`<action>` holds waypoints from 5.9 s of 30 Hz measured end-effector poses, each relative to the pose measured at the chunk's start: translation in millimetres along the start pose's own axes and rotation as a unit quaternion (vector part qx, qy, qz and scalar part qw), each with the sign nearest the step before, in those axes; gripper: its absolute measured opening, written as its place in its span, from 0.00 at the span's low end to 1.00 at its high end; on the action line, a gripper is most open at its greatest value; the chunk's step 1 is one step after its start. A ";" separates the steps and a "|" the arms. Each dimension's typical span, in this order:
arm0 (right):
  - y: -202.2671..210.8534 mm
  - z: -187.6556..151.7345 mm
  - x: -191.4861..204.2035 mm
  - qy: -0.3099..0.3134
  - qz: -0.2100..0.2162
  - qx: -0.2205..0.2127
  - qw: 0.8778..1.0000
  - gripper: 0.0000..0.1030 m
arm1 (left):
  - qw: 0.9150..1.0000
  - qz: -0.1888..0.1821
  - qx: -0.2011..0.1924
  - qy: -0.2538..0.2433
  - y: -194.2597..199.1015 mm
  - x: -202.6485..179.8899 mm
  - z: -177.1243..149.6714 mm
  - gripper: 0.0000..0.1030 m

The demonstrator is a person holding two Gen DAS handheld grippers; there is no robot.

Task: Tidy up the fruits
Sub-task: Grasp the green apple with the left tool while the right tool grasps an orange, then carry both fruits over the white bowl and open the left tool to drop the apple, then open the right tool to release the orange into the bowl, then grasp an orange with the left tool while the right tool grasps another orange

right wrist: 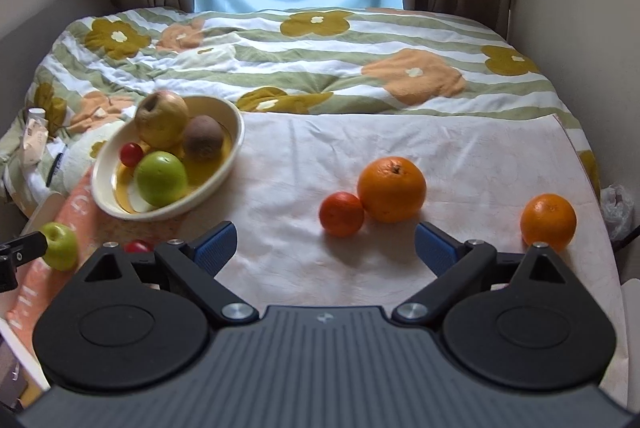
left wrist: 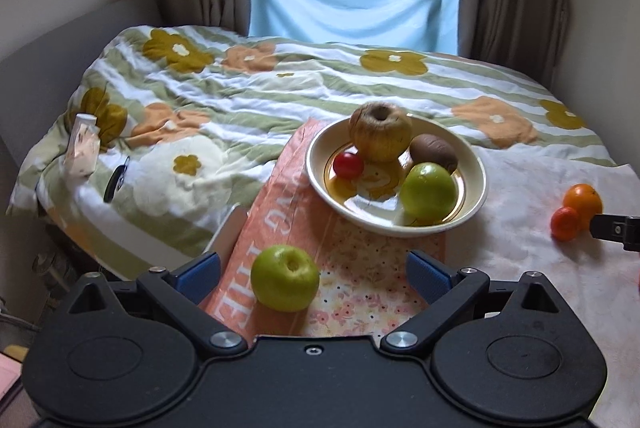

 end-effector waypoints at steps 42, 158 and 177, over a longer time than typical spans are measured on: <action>-93.8 -8.1 -3.7 -0.076 -0.062 0.003 0.995 0.66 | 0.999 0.031 0.039 -0.009 -70.2 7.2 -15.0 0.55; -116.8 76.3 107.8 -0.020 0.037 0.049 0.998 0.54 | 0.988 -0.113 -0.013 -0.102 -74.2 26.9 80.7 0.94; -30.6 72.6 102.5 -0.019 0.007 0.000 1.000 0.99 | 0.984 -0.135 -0.034 -0.113 -30.3 20.8 78.1 0.94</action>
Point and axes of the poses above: each gripper's, at about its wrist camera, not at the fingertips, and y roughly against the way its jaws point, x to its left, z to its top, the point moved 3 cm from there along -y, roughly the way its jaws point, and after that the axes turned 6 degrees about z, right-handed, at the moved point
